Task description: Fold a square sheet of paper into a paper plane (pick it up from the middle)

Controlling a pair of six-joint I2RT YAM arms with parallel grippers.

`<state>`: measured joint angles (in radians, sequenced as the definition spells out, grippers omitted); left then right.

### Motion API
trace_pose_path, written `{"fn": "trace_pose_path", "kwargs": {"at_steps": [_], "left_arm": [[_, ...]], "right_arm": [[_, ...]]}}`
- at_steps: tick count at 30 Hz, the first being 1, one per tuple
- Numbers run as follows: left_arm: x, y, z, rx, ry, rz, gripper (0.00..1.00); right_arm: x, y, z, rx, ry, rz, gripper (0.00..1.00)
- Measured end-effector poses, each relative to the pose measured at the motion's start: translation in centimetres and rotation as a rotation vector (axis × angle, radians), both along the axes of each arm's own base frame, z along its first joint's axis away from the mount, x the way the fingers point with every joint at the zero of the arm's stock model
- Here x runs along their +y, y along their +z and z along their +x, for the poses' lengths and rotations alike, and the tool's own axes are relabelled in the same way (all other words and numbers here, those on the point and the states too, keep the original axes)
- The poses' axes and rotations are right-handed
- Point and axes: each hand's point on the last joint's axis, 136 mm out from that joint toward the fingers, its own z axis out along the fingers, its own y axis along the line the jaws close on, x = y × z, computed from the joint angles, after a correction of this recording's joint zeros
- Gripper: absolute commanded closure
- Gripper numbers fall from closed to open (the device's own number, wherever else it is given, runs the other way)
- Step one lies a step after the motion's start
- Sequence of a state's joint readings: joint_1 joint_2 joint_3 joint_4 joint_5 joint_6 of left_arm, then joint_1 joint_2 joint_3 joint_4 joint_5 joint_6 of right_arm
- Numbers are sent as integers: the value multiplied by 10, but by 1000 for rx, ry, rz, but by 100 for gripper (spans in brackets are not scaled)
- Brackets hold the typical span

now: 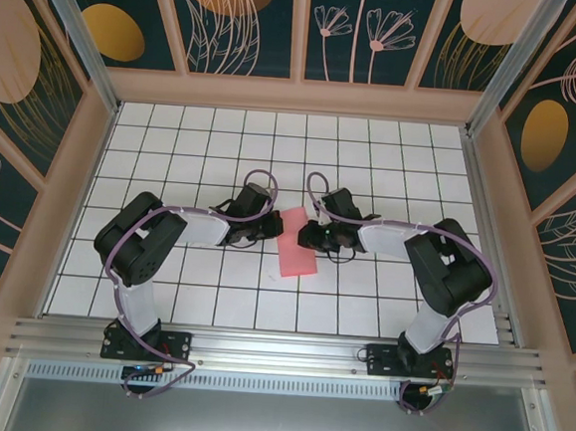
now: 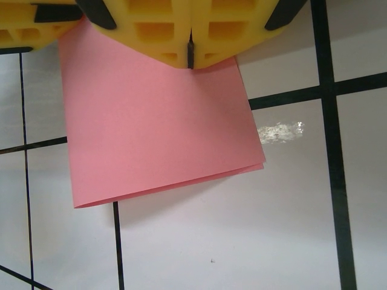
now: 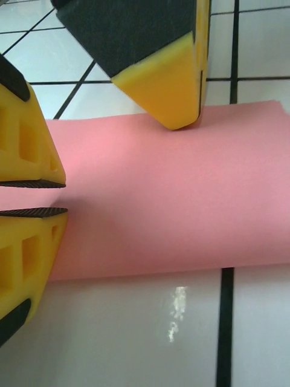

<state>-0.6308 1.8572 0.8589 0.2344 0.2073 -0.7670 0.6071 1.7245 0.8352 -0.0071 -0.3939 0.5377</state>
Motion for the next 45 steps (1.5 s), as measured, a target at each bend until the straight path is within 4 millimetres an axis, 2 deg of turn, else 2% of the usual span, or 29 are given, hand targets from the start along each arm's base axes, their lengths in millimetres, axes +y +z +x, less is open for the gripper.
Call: {"fn": "trace_pose_path", "kwargs": {"at_steps": [6,13,23,29,36,45], "left_arm": [[0,0,0,-2,-4,2,97],[0,0,0,-3,-3,2,97],[0,0,1,-5,-4,6,97],[0,0,1,-6,-4,6,97],[0,0,1,-6,-4,6,97],[0,0,1,-7,-3,8,97]], "right_arm": [[12,17,24,-51,-6,29,83],[1,-9,29,-17,-41,-28,83],[0,-3,34,-34,-51,-25,83],[11,11,53,-76,-55,3,83],[5,-9,60,-54,-80,-39,84],[9,-3,65,-61,-78,-15,83]]}}
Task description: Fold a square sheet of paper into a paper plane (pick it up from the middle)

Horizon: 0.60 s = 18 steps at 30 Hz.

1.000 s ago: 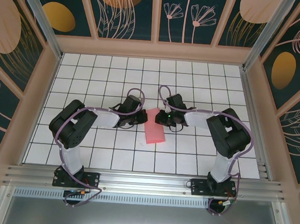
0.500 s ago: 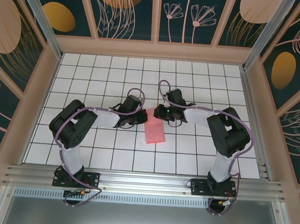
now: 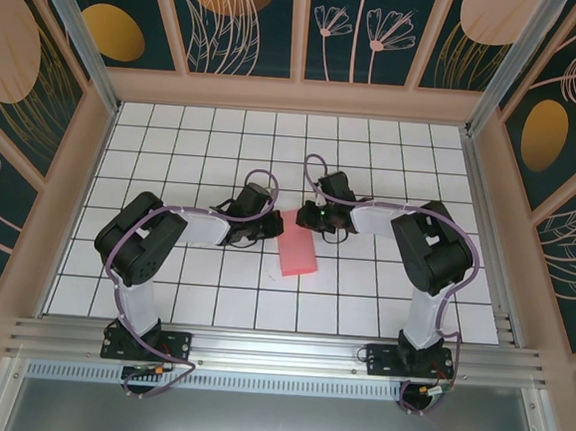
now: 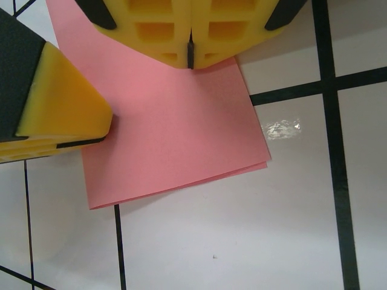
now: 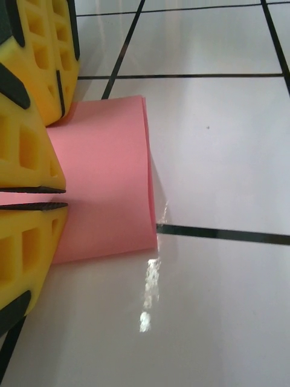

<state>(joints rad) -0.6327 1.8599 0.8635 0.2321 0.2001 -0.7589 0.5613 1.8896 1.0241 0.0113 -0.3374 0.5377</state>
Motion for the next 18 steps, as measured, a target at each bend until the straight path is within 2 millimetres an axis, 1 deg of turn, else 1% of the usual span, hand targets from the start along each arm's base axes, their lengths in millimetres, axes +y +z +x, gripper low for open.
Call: {"fn": "trace_pose_path", "kwargs": {"at_steps": [5,8,11,12,18], "left_arm": [[0,0,0,0,0,0,97],[0,0,0,0,0,0,97],[0,0,0,-1,0,0,97],[0,0,0,-1,0,1,97],[0,0,1,-5,-1,4,97]], "right_arm": [[9,13,14,-36,0,21,83],[8,8,18,-35,-5,10,83],[-1,-6,23,-15,-30,-15,84],[-2,-7,24,-9,-32,-10,84],[-2,-6,25,-9,-34,-4,84]]}}
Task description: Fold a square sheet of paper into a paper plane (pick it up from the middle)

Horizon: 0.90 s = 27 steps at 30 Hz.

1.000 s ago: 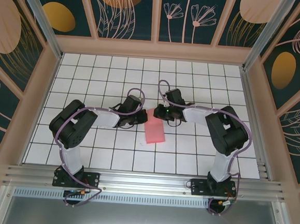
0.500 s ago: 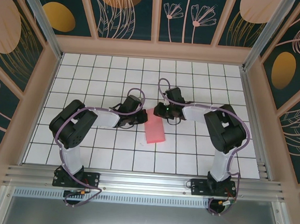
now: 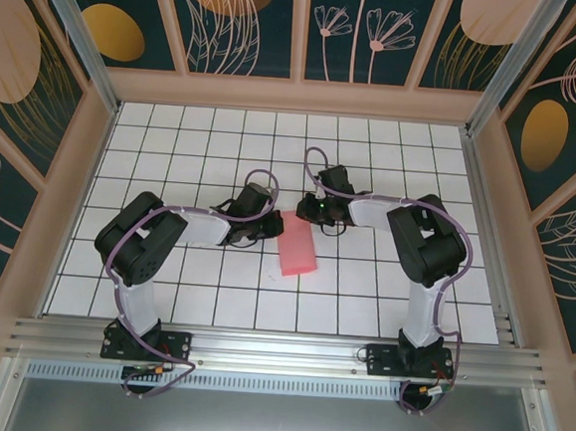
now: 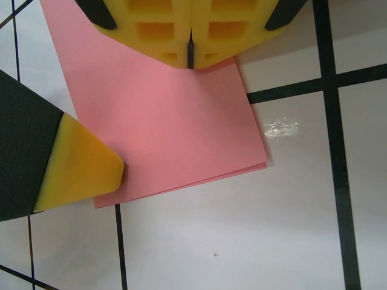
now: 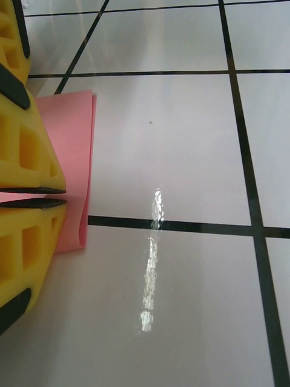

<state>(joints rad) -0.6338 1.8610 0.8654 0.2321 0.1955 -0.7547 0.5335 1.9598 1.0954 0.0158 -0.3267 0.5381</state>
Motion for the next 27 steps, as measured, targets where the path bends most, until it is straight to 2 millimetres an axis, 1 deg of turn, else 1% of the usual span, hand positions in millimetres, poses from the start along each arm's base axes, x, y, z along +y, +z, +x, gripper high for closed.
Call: {"fn": "trace_pose_path", "kwargs": {"at_steps": [3,8,10,13,21,23,25,27], "left_arm": [[0,0,0,-1,0,0,97],[0,0,0,-3,-1,2,97],[0,0,0,-3,-1,2,97],[0,0,0,-3,-1,2,97],[0,0,0,-3,-1,3,97],[0,0,0,-3,-2,3,97],[0,0,0,-3,-1,3,97],[0,0,1,-4,-1,3,97]], "right_arm": [[0,2,3,-6,-4,-1,84],[-6,9,18,-34,-36,-4,84],[-9,7,21,-36,-48,-12,84],[-10,0,22,-28,-52,-22,84],[-11,3,24,-30,-54,-33,83],[-13,9,23,-39,-56,-38,83],[-13,23,24,-59,-55,-29,82],[-10,42,23,-91,-44,-5,82]]}}
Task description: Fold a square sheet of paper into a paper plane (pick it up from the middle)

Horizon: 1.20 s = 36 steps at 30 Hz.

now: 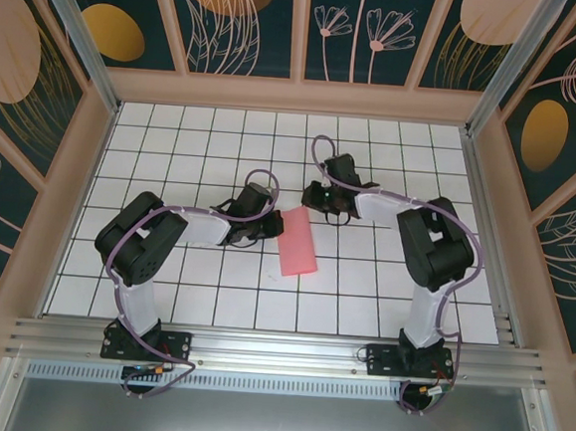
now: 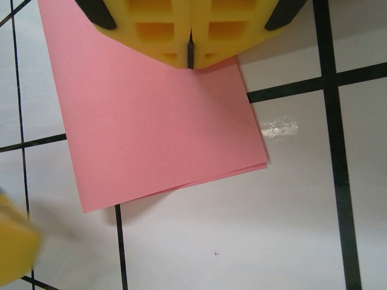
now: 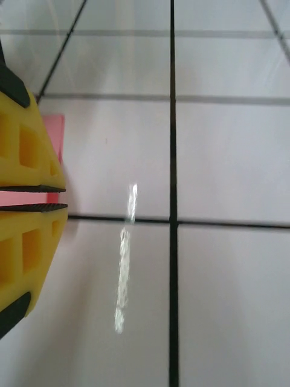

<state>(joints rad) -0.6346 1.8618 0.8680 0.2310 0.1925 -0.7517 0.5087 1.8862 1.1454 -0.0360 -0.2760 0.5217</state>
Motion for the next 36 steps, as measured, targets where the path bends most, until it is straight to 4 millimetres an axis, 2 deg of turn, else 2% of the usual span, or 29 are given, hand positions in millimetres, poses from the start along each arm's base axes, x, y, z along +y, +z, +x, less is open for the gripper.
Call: {"fn": "trace_pose_path", "kwargs": {"at_steps": [3,5,10,13,22,30,36], "left_arm": [[0,0,0,0,0,0,97],[0,0,0,0,0,0,97],[0,0,0,3,1,3,97],[0,0,0,3,1,3,97],[0,0,0,1,2,5,97],[0,0,0,8,2,10,97],[0,0,1,5,4,13,97]], "right_arm": [[5,18,-14,-16,36,39,82],[8,17,-31,3,67,49,83],[9,-10,-81,108,149,32,83],[2,-26,-99,165,165,7,83],[-14,-46,-111,207,145,-42,83],[-18,-39,-113,196,146,-54,83],[-10,-30,-123,191,184,-26,83]]}}
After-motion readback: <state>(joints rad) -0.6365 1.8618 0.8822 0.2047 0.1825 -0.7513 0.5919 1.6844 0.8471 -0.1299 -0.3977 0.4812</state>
